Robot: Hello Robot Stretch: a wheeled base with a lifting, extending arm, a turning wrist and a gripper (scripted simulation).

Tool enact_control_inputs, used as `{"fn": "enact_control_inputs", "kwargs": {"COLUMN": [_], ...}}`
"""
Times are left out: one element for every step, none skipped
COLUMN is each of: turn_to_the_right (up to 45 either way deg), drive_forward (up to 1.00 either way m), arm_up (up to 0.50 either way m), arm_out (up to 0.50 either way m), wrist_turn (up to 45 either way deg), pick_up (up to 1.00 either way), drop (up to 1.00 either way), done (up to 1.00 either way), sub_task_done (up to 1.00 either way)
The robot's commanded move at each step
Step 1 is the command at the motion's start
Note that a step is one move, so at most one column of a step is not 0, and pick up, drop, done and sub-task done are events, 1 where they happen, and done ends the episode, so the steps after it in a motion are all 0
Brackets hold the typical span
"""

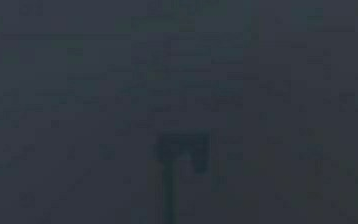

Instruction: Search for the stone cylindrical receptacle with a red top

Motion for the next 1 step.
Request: {"fn": "enact_control_inputs", "kwargs": {"turn_to_the_right": [-45.0], "drive_forward": [0.0], "arm_up": [0.0], "arm_out": [0.0], "wrist_turn": [0.0], "pick_up": [0.0], "drop": [0.0], "done": [0.0], "sub_task_done": [0.0]}}
